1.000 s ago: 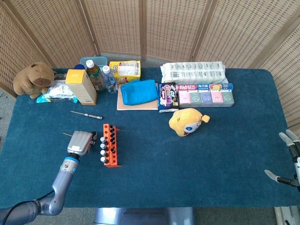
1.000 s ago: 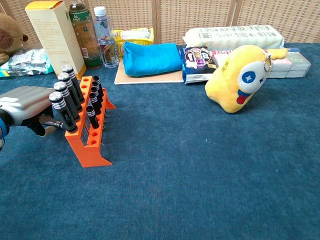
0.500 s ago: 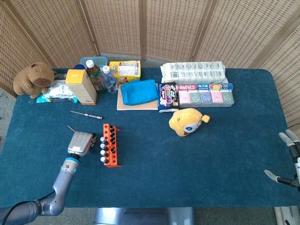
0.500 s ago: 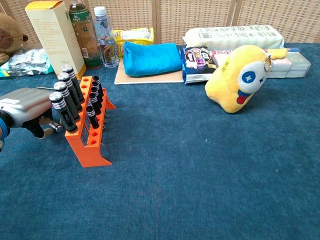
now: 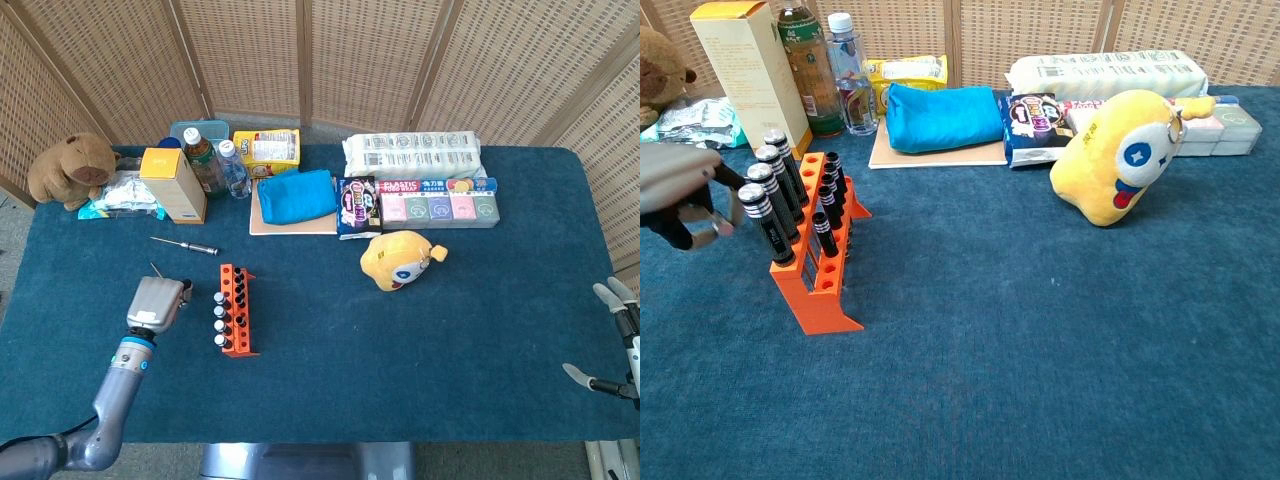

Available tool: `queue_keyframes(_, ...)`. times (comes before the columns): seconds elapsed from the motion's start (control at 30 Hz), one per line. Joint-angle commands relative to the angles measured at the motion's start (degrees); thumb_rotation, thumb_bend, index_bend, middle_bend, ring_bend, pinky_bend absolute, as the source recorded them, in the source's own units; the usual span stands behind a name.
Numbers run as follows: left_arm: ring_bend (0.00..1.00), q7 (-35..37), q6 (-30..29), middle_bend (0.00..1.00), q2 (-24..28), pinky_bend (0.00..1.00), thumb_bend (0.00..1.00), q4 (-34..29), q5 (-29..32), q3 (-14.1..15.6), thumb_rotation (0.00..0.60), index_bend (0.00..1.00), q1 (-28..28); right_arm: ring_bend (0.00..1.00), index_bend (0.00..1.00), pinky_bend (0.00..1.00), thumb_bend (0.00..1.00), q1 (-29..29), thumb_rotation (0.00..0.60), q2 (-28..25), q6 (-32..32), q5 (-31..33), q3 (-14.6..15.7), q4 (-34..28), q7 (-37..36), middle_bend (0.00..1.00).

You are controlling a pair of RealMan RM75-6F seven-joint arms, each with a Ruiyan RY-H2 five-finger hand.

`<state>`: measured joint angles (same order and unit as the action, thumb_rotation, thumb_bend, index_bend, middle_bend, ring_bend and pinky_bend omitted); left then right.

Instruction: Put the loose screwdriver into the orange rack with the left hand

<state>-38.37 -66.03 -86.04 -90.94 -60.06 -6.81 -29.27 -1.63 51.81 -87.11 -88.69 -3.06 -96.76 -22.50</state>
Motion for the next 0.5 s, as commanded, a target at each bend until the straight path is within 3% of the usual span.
queue_keyframes(0.03,1.0,1.65,-2.86,1.0,4.83,1.0,0.41,-5.15,-2.7,0.39,0.6,0.56,1.51,0.0,0.07,0.0,0.0,-0.04,0.6,0.05,0.1,-0.07,0.08,-0.08,0.22,0.0)
queue_keyframes(0.5,1.0,6.24,-7.37,1.0,15.12,1.0,0.41,-16.05,-8.52,0.81,0.6,0.57,4.19,0.0,0.07,0.0,0.0,-0.16,0.6,0.33,0.37,-0.32,0.39,-0.42,1.21,0.0)
